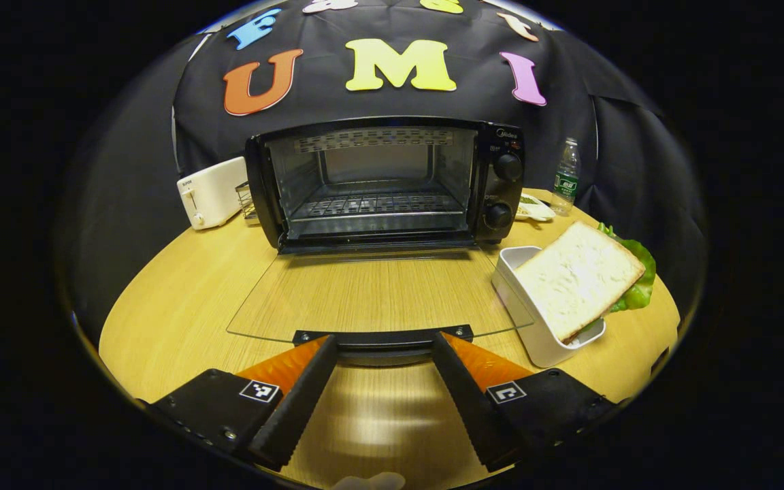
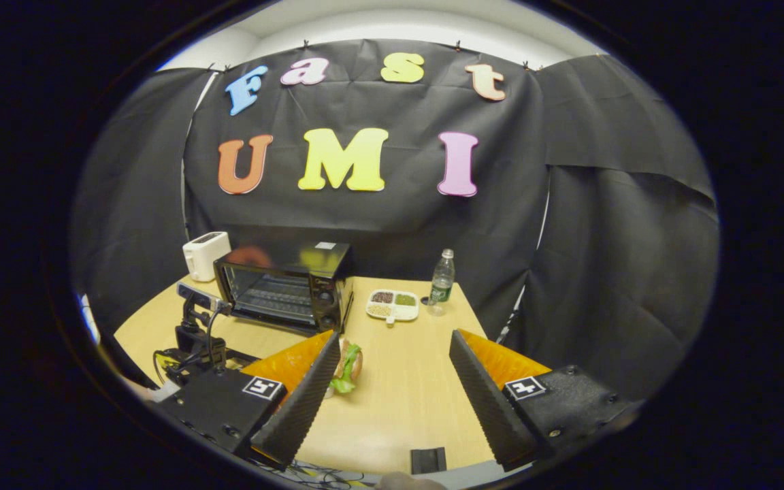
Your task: Open the electric oven with the left hand, put the food in, and close the electric oven.
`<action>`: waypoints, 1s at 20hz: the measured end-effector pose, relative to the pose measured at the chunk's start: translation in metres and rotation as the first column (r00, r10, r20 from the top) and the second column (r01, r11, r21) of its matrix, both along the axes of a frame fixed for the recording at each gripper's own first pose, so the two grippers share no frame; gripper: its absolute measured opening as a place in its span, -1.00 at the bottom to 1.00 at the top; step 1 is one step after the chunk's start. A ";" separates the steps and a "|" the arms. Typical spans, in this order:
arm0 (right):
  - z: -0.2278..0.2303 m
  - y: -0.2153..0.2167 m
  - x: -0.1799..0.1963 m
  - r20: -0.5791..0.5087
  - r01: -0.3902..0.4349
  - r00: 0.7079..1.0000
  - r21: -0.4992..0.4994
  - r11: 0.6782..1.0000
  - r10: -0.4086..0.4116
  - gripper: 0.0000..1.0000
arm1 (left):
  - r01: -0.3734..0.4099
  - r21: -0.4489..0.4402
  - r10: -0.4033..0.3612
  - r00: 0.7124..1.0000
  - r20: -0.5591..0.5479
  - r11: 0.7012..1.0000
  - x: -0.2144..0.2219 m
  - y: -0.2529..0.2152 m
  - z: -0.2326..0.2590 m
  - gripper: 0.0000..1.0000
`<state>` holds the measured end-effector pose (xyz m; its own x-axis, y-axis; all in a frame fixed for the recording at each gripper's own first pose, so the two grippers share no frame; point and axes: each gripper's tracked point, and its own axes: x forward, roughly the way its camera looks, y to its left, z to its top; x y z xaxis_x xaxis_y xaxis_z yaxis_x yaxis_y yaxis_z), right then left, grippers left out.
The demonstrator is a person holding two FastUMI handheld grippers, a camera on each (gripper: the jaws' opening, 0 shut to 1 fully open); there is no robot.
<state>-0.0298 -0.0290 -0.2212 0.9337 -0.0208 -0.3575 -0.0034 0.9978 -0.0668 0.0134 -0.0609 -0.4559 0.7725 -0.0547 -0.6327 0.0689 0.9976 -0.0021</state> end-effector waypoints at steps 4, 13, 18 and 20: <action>-0.001 -0.005 0.001 -0.005 0.009 1.000 0.021 1.000 -0.009 1.00 | -0.017 -0.016 0.017 1.000 0.024 1.000 0.002 0.004 0.009 0.88; -0.030 -0.012 0.020 -0.056 0.016 0.998 0.133 0.991 -0.008 1.00 | -0.033 -0.021 0.037 0.978 0.207 0.999 -0.004 0.041 0.127 0.92; -0.083 -0.001 0.045 -0.156 -0.047 0.984 0.223 0.974 0.083 1.00 | -0.055 -0.020 0.059 0.955 0.292 0.998 -0.022 0.052 0.205 0.92; -0.107 0.006 0.061 -0.198 -0.087 0.970 0.253 0.964 0.139 0.93 | -0.072 -0.031 0.078 0.945 0.318 0.997 -0.027 0.046 0.229 0.92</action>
<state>0.0309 -0.0234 -0.3279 0.8268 0.1917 -0.5288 -0.1050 0.9762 0.1897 -0.0132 -0.0148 -0.2265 0.9358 0.0019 -0.3526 -0.0062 0.9999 -0.0111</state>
